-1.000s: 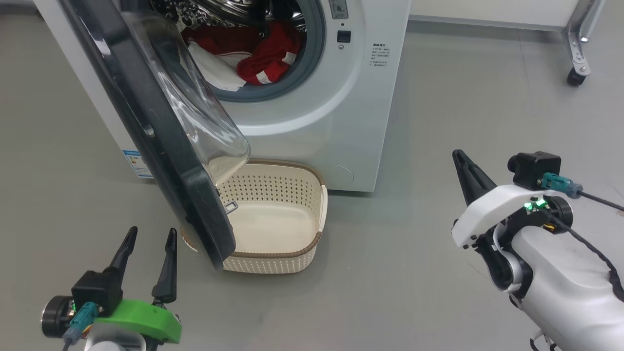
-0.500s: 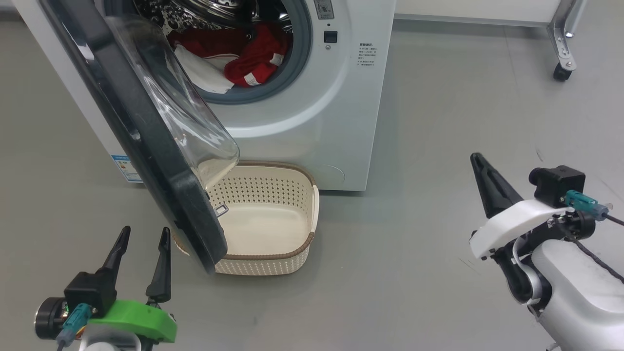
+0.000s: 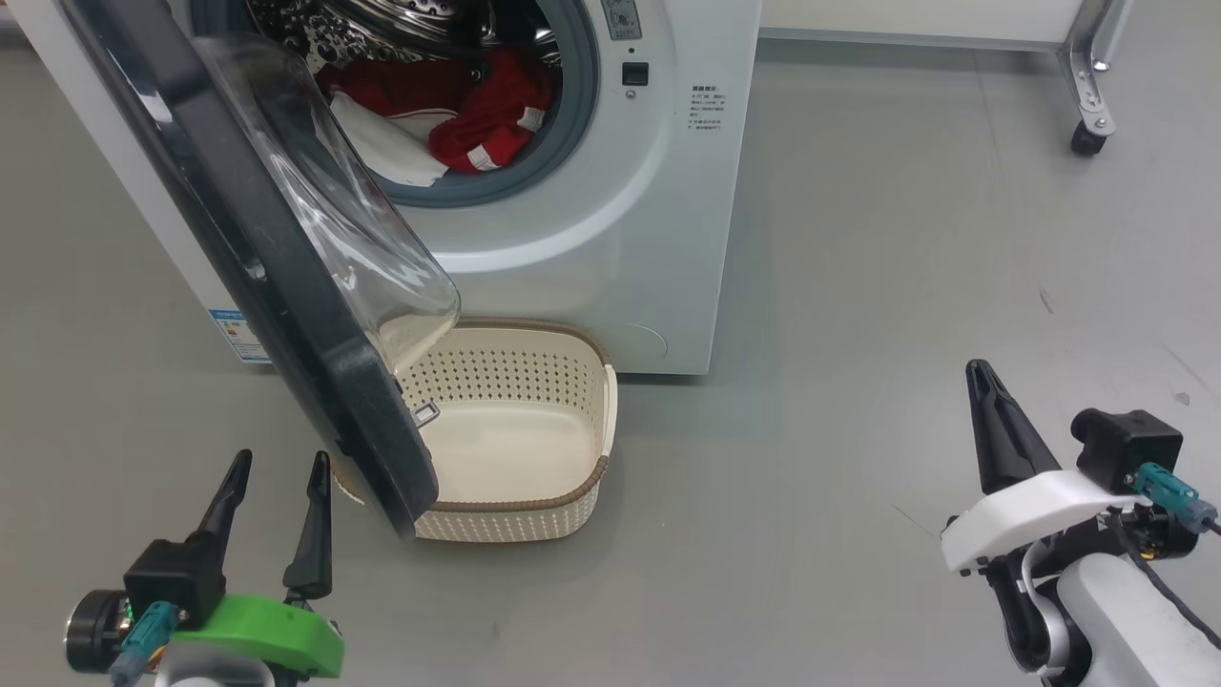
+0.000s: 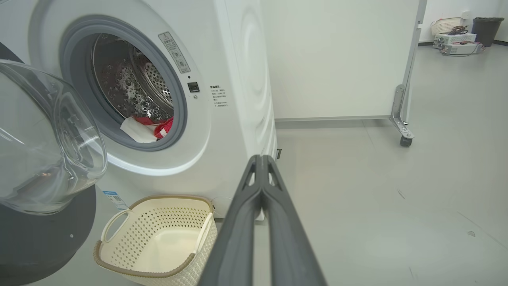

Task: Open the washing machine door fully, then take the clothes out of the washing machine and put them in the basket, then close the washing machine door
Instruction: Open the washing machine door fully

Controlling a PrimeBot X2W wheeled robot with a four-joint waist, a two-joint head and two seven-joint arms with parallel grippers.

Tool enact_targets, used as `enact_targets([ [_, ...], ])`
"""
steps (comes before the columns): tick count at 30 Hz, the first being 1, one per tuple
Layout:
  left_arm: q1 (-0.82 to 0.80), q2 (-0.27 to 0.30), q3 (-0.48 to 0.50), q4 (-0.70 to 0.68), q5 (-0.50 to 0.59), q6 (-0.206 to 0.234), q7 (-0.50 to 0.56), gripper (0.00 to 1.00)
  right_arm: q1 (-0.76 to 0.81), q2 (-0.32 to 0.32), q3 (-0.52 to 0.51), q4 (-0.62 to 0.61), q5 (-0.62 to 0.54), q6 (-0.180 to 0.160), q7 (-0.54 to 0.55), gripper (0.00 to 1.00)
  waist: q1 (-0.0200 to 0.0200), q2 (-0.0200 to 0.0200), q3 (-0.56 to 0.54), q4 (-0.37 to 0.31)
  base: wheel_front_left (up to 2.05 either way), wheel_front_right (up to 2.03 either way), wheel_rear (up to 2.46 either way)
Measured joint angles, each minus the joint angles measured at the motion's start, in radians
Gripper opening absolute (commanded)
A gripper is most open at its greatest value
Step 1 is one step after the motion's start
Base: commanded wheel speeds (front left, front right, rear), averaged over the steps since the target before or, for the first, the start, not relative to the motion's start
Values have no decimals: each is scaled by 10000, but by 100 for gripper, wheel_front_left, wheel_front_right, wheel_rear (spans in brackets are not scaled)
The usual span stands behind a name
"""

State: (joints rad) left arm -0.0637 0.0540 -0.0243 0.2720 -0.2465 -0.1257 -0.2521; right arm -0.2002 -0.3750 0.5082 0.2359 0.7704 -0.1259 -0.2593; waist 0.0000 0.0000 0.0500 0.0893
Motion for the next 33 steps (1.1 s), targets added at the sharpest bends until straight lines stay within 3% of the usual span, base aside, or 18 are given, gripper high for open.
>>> enact_targets([
  [10,54,-13,-10,2,125,0,0,100,1456,663,-1062,-470,-915,0,0,0,0,0,-62,30,0,0,0],
  [19,136,-33,-15,4,194,0,0,100,2374,1168,-1406,-846,-1534,0,0,0,0,0,-135,84,0,0,0],
  [20,136,-35,-13,4,196,0,0,100,2450,1206,-1490,-855,-1613,0,0,16,0,0,-142,90,0,0,0],
  [21,136,-35,-13,4,196,0,0,100,2450,1206,-1490,-855,-1613,0,0,53,0,0,-142,90,0,0,0],
  [22,136,-35,-13,2,196,0,0,100,2522,1237,-1580,-872,-1722,0,0,100,0,0,-148,96,0,0,0],
  [33,144,-48,36,-67,196,-2,0,100,2945,1567,-1965,-1283,-2405,0,0,100,0,0,-123,143,0,0,0],
])
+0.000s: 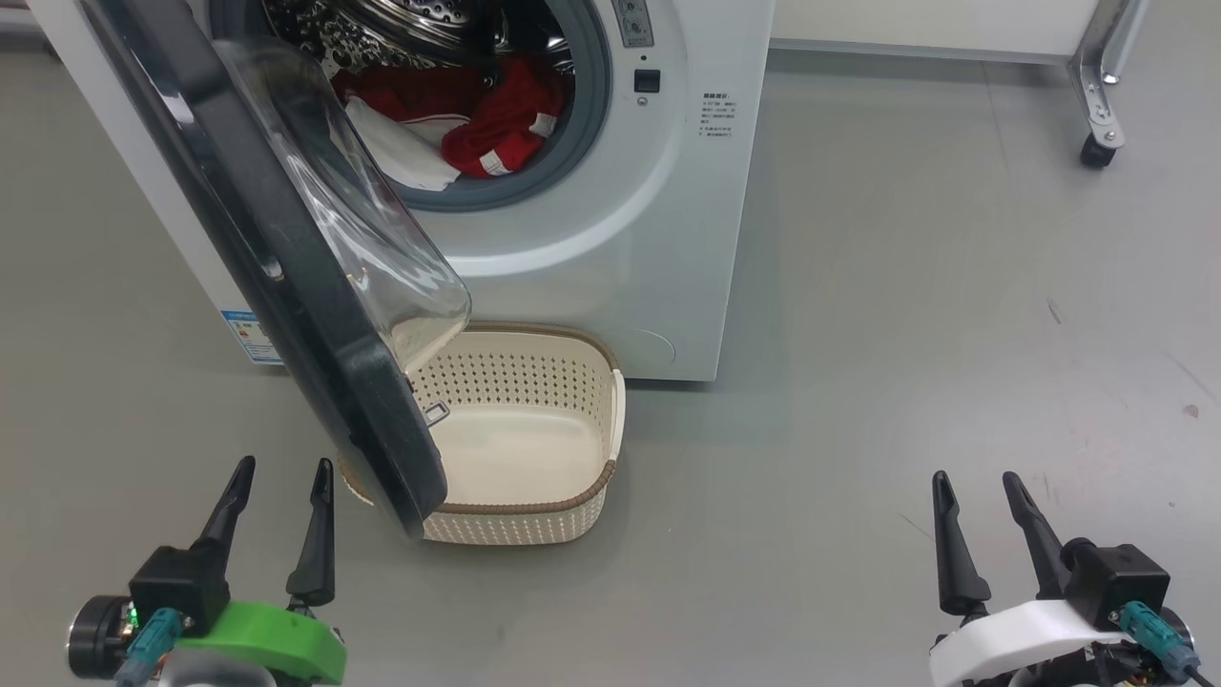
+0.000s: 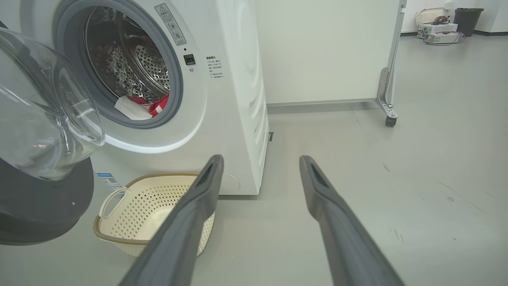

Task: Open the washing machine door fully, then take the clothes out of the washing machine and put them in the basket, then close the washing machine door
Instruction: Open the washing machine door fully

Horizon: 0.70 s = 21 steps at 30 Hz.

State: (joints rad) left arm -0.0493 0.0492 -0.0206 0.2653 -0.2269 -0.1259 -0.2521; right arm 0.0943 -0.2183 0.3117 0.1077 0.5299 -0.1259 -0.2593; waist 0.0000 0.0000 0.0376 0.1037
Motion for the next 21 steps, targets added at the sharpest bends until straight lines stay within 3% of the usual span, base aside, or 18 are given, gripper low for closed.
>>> enact_targets([
  [21,2,-19,-2,-105,0,-19,0,100,359,491,-359,-384,-627,0,0,100,0,0,161,57,0,0,0],
])
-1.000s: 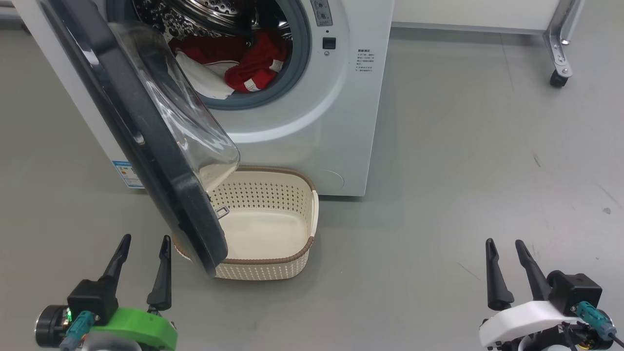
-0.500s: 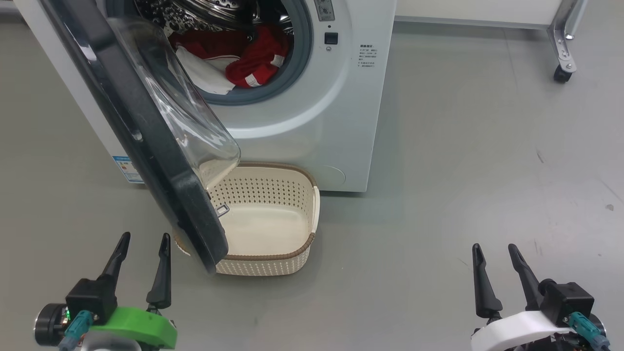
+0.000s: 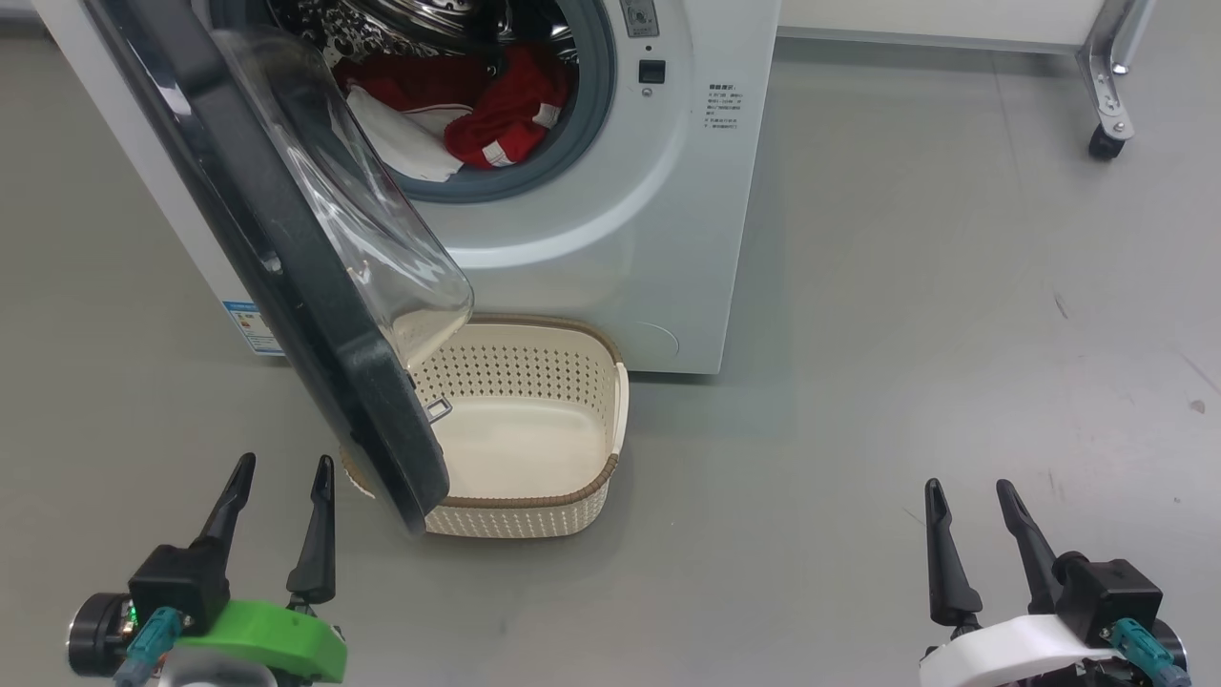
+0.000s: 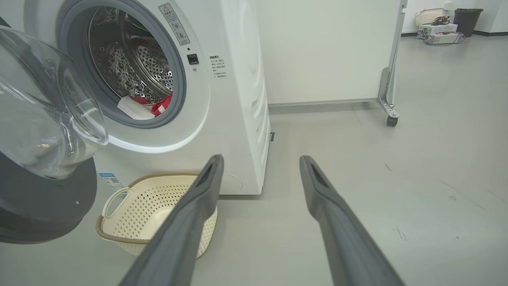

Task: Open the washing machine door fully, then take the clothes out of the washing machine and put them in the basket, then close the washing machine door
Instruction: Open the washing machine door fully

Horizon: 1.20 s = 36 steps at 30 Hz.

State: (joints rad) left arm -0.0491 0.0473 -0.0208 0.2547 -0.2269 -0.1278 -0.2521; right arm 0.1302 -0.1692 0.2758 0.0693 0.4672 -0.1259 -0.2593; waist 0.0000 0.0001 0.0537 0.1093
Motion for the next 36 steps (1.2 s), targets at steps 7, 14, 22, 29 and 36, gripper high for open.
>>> enact_targets([
  [7,0,-2,4,4,0,-2,0,100,71,73,-46,0,-121,10,0,100,0,0,-94,19,0,0,0],
  [14,1,-6,4,29,0,-2,0,100,159,153,-140,4,-171,48,0,100,0,-1,-176,30,0,0,0],
  [22,20,-10,-2,58,0,-2,0,100,252,290,-228,13,-224,121,0,100,0,0,-227,35,0,0,0],
  [29,26,-10,-2,58,0,-2,0,100,276,410,-307,13,-313,222,0,100,0,0,-215,26,0,0,0],
  [36,29,-15,-77,84,-100,-2,0,0,288,470,-370,25,-397,326,0,100,0,0,-185,10,0,0,0],
])
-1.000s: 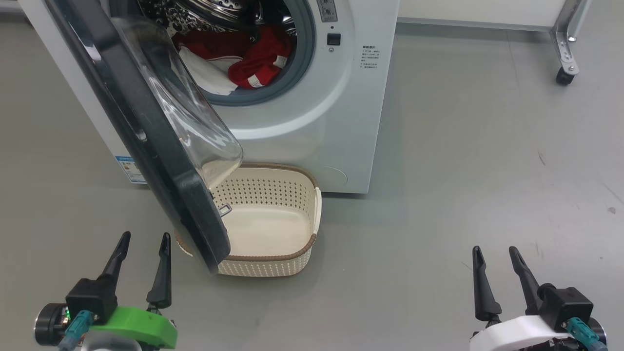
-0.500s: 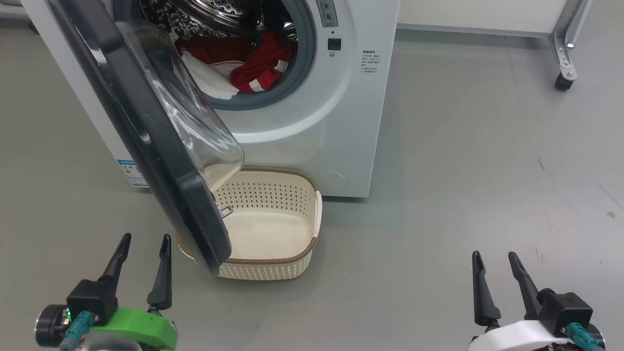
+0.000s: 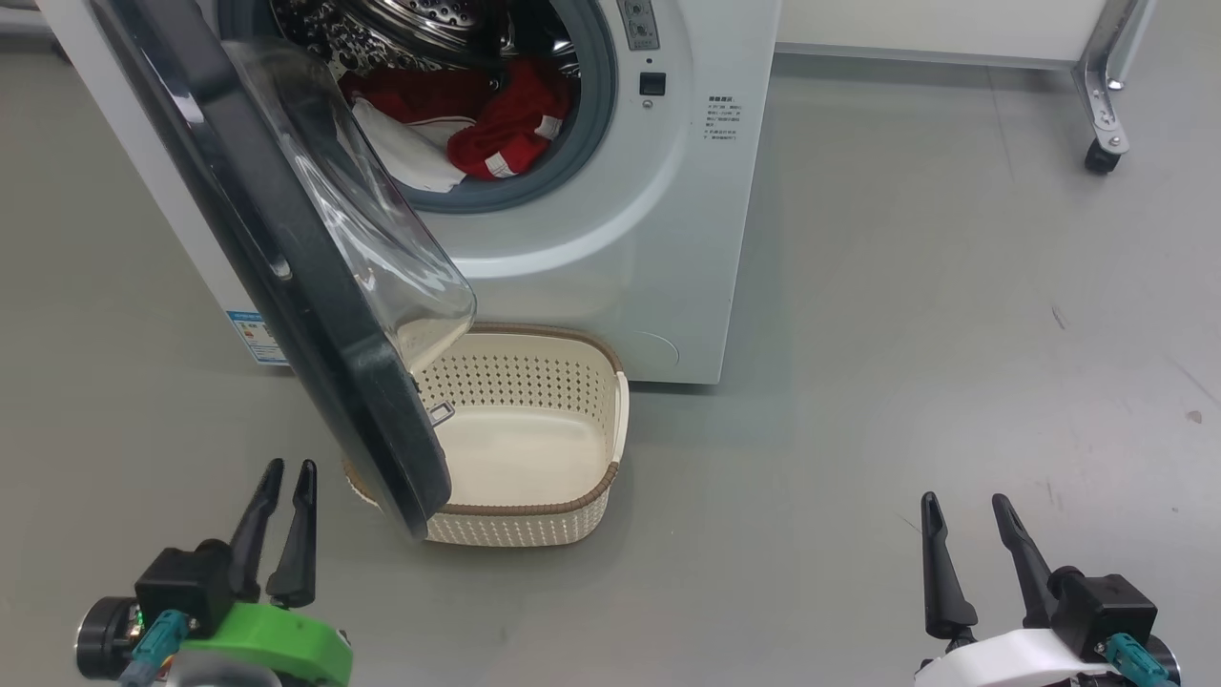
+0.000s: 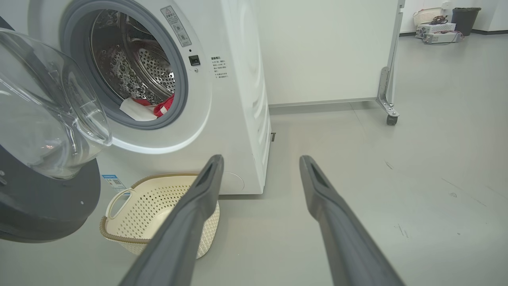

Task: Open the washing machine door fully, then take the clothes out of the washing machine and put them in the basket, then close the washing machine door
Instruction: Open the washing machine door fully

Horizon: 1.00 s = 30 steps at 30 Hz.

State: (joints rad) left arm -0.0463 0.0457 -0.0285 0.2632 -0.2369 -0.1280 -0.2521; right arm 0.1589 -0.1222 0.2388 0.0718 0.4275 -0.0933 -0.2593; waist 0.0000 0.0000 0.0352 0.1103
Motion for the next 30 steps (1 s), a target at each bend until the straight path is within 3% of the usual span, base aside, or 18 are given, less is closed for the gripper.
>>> enact_targets([
  [17,-5,-17,301,-568,-198,0,-2,0,41,111,-117,115,-167,178,0,100,0,0,19,8,0,0,0],
  [24,-414,-56,1160,-1701,-671,0,-2,0,42,127,-121,173,-347,247,0,100,0,0,12,60,0,0,0],
  [30,-749,-61,1175,-2142,-732,0,-2,0,42,178,-136,174,-431,305,0,100,0,0,50,84,0,0,0],
])
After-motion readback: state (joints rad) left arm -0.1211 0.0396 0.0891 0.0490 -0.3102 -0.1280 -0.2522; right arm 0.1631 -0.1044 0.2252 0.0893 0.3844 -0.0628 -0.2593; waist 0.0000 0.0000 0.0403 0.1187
